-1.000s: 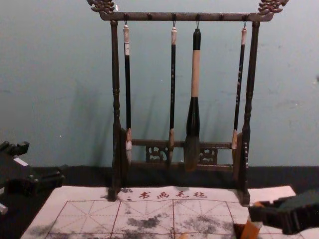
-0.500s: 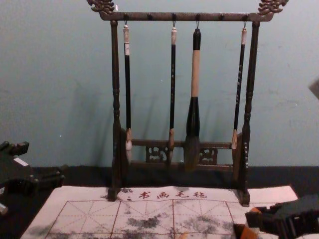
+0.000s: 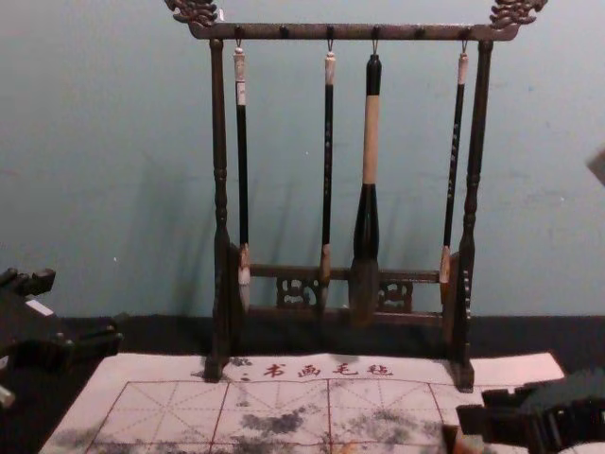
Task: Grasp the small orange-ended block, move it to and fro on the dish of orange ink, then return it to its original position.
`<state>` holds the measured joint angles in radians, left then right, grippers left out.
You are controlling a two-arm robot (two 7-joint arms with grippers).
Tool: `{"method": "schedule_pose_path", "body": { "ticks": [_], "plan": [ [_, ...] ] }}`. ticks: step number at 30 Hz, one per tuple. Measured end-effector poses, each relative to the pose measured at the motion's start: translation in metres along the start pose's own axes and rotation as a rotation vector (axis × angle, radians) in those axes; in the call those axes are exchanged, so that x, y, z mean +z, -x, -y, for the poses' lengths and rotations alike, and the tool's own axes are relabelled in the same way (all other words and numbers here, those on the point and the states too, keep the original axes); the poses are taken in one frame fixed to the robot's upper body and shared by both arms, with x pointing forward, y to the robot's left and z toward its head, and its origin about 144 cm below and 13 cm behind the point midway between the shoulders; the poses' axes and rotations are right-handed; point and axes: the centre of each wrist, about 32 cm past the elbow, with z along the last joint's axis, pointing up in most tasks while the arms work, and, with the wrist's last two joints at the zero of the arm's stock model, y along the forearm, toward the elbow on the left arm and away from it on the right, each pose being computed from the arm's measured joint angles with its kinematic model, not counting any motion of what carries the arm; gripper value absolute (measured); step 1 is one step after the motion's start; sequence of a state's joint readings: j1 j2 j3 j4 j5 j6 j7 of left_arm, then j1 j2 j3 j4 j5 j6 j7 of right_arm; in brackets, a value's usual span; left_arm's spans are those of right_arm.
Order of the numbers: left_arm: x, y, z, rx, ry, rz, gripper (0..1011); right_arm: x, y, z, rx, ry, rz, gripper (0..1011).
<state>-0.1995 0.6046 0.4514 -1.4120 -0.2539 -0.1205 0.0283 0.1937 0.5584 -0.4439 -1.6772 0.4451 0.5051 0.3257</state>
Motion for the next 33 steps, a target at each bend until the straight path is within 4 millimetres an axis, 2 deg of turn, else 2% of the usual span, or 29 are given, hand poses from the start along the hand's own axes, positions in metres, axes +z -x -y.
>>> {"method": "schedule_pose_path", "body": {
  "ticks": [2,4,7,12,13,16,17,22,28,33],
  "plan": [
    [0.000,0.000,0.000,0.000,0.000,0.000,1001,0.000,0.000,0.000,0.000,0.000,0.000,388],
    [0.000,0.000,0.000,0.000,0.000,0.000,1001,0.000,0.000,0.000,0.000,0.000,0.000,418],
    [0.000,0.000,0.000,0.000,0.000,0.000,1001,0.000,0.000,0.000,0.000,-0.001,0.000,548],
    [0.000,0.000,0.000,0.000,0.000,0.000,1001,0.000,0.000,0.000,0.000,-0.001,-0.001,691],
    [0.000,0.000,0.000,0.000,0.000,0.000,1001,0.000,0.000,0.000,0.000,-0.001,-0.001,748],
    [0.000,0.000,0.000,0.000,0.000,0.000,1001,0.000,0.000,0.000,0.000,-0.001,-0.001,804],
    [0.000,0.000,0.000,0.000,0.000,0.000,1001,0.000,0.000,0.000,0.000,0.000,-0.002,859],
    [0.000,0.000,0.000,0.000,0.000,0.000,1001,0.000,0.000,0.000,0.000,-0.001,-0.002,985],
    [0.000,0.000,0.000,0.000,0.000,0.000,1001,-0.002,-0.002,0.002,0.005,-0.047,0.007,1003],
    [0.000,0.000,0.000,0.000,0.000,0.000,1001,-0.010,-0.003,0.006,-0.036,-0.196,0.015,1003]
  ]
}}
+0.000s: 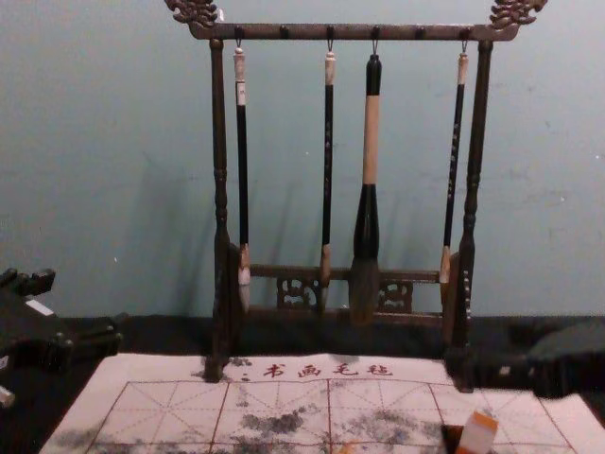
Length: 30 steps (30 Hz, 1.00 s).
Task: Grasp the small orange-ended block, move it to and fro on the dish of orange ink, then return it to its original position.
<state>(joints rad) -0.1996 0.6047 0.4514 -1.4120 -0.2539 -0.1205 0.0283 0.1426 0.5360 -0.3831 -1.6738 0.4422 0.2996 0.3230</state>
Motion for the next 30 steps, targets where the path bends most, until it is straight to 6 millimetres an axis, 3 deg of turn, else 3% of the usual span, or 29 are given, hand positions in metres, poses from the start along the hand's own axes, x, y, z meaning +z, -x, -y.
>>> {"method": "schedule_pose_path", "body": {
  "ticks": [6,15,30],
  "plan": [
    [0.000,0.000,0.000,0.000,0.000,0.000,1001,-0.022,0.002,-0.002,-0.191,-0.114,0.036,1002],
    [0.000,0.000,0.000,0.000,0.000,0.000,1001,-0.057,0.006,-0.011,-0.366,-0.099,0.057,1003],
    [0.000,0.000,0.000,0.000,0.000,0.000,1001,-0.058,0.006,-0.011,-0.373,-0.098,0.059,1003]
  ]
}}
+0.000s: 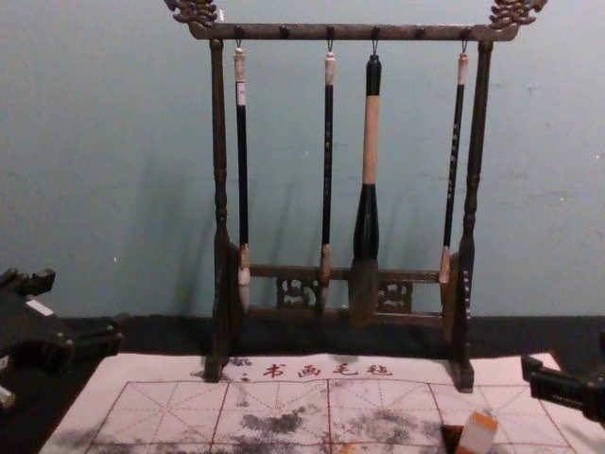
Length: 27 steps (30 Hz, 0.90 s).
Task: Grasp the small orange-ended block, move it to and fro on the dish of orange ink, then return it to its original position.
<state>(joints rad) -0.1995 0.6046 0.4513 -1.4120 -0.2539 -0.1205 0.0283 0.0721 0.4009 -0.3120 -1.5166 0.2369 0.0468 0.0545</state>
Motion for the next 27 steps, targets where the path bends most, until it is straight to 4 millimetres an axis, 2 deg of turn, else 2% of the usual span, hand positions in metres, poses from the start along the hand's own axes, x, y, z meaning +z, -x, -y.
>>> {"method": "schedule_pose_path", "body": {
  "ticks": [27],
  "plan": [
    [0.0000,0.0000,0.0000,0.000,0.000,0.000,1001,0.0010,-0.0001,-0.0001,0.003,-0.002,0.000,1003]
  ]
}}
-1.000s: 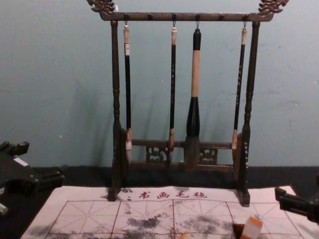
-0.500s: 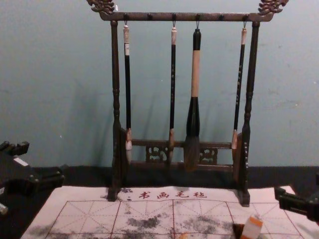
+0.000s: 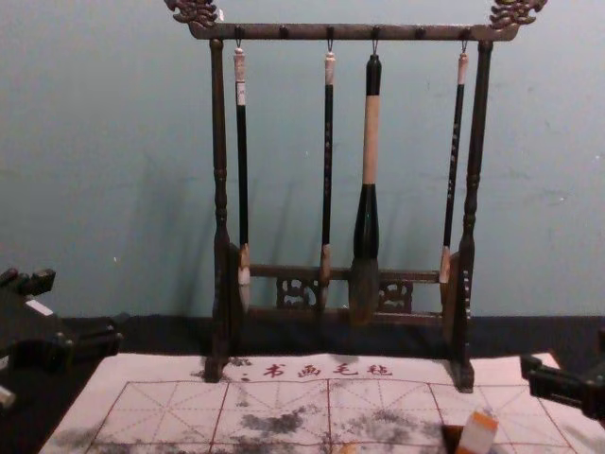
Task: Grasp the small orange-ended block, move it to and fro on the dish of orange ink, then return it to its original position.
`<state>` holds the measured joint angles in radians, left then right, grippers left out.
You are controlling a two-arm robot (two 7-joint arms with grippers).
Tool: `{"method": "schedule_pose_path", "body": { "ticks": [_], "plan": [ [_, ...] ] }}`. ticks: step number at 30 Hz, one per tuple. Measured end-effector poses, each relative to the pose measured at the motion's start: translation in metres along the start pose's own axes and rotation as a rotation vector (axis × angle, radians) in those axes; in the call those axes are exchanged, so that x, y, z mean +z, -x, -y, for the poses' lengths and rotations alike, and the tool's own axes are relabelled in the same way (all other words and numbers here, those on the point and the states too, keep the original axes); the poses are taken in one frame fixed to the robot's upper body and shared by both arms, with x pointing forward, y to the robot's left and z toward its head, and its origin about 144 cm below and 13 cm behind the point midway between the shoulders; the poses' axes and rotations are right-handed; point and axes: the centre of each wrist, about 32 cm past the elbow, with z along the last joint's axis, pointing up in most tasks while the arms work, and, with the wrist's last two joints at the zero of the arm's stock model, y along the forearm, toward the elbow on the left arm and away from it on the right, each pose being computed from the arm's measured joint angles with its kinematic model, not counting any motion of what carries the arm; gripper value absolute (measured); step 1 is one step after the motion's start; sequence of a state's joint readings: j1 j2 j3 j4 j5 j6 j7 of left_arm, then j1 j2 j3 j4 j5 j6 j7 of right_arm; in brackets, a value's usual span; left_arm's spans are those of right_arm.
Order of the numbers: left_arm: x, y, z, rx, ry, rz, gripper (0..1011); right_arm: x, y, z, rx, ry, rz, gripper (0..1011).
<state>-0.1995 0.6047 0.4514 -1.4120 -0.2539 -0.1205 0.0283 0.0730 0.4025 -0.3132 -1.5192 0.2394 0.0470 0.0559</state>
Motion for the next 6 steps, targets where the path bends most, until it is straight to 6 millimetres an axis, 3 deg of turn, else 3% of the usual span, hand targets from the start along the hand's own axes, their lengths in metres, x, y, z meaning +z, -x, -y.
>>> {"method": "schedule_pose_path", "body": {
  "ticks": [6],
  "plan": [
    [0.0000,0.0000,0.0000,0.000,0.000,0.000,1001,0.0000,0.0000,0.0000,0.000,0.000,0.000,1003]
  ]
}}
